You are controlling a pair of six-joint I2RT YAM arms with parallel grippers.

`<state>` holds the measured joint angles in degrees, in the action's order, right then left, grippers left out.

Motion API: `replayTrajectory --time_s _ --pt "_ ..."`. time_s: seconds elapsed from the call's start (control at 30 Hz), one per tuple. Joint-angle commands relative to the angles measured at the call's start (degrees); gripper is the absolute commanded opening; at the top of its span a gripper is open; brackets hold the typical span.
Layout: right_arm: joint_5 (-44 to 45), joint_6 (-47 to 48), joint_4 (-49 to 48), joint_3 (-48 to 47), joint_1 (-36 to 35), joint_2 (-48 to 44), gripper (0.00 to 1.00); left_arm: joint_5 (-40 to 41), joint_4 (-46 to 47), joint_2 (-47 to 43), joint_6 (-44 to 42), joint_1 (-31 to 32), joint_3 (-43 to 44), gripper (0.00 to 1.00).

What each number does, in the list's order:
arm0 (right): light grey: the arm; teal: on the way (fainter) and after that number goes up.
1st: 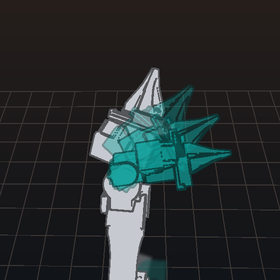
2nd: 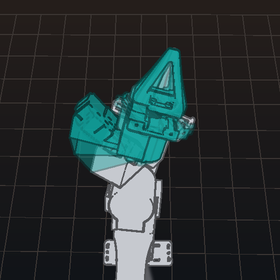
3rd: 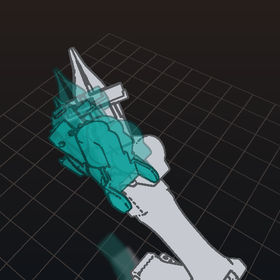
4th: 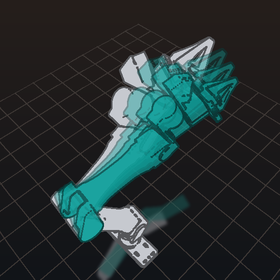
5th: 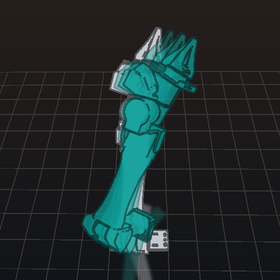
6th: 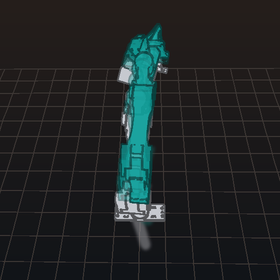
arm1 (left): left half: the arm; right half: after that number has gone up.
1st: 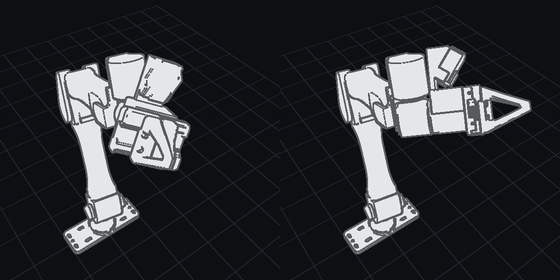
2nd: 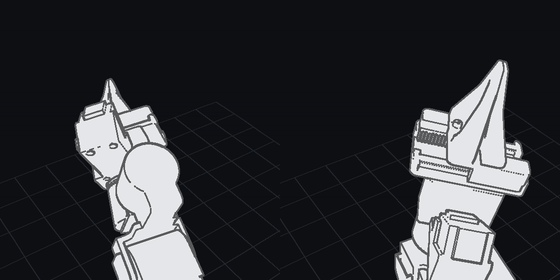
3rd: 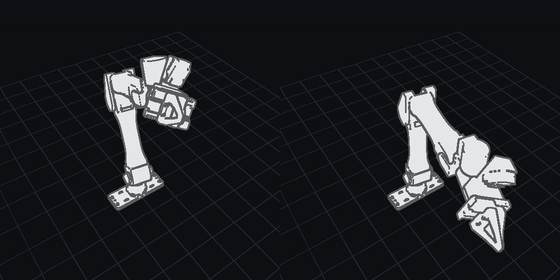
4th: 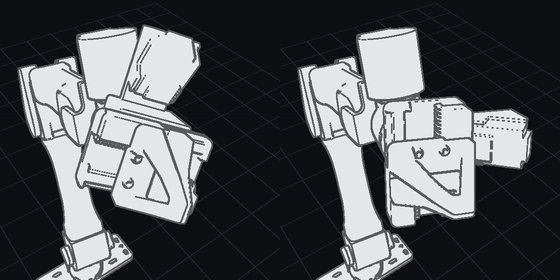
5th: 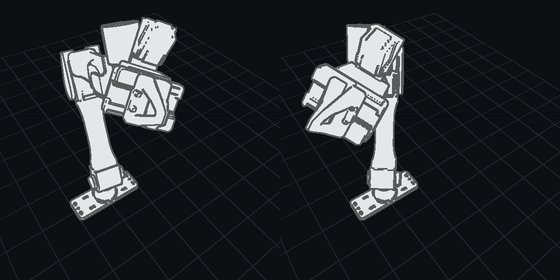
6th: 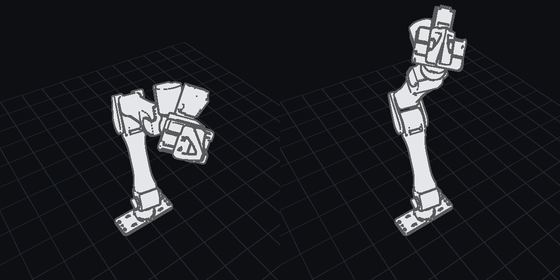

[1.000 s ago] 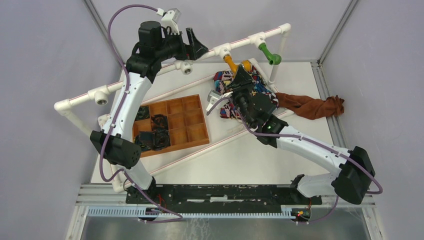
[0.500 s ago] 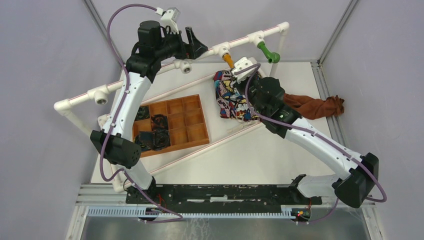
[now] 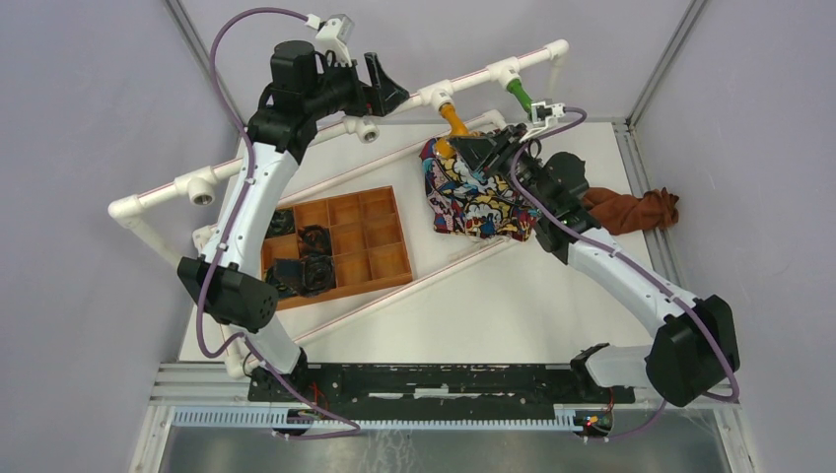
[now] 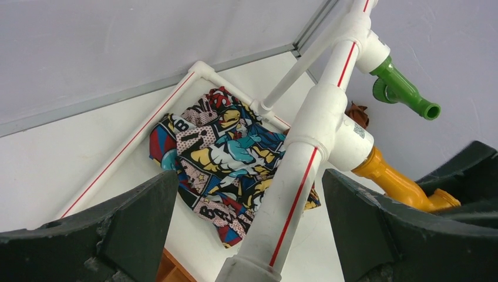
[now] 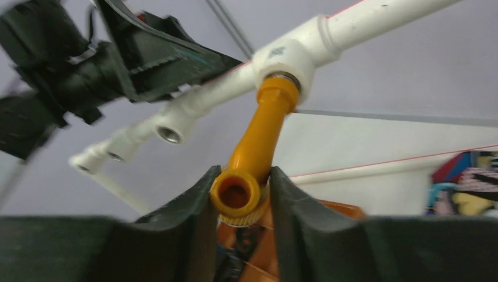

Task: Install the water faucets
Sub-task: Screw the water faucet onto the adaptor.

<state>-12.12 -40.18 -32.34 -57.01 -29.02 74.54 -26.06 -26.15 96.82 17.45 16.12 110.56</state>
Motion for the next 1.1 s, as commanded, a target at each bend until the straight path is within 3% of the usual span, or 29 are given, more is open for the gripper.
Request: replayTrajectory --time_s 0.0,0.07,0.13,0.3,0.5,0.73,0.83,1.07 --pt "-11.0 -13.4 -18.3 -1.2 -0.4 -0.7 0.53 -1.5 -4.6 -2.0 -1.5 0.5 -1.6 1.00" --pt "-9.5 -10.8 -15.5 -0.4 -0.2 -1.9 0.81 -1.0 -4.9 -2.4 -1.7 0.4 -1.6 1.00" --pt "-6.8 -7.6 -12.4 1.1 0.1 -4.0 0.97 -0.8 -5.1 -2.5 -1.7 0.4 -1.4 1.00" --pt "0.0 -1.8 -2.2 3.5 1.4 -8.5 0.98 -0.4 -5.2 -2.3 -1.6 0.4 -0.9 1.00" --pt "-1.4 -0.9 -0.6 6.5 6.5 -10.1 0.98 -0.5 -6.0 -1.7 -1.8 0.4 -0.5 1.00" --pt "-0.9 9.0 1.1 7.8 6.8 -15.3 0.98 0.1 -5.0 -1.9 -1.5 0.4 -1.0 1.00" --pt "2.7 21.9 7.8 5.1 5.5 -18.2 0.98 0.8 -5.5 -1.4 -1.6 0.3 0.6 1.00" --pt "16.1 62.8 24.5 -6.6 -5.0 -18.9 0.98 2.2 -7.5 0.2 -0.5 0.2 6.6 1.00"
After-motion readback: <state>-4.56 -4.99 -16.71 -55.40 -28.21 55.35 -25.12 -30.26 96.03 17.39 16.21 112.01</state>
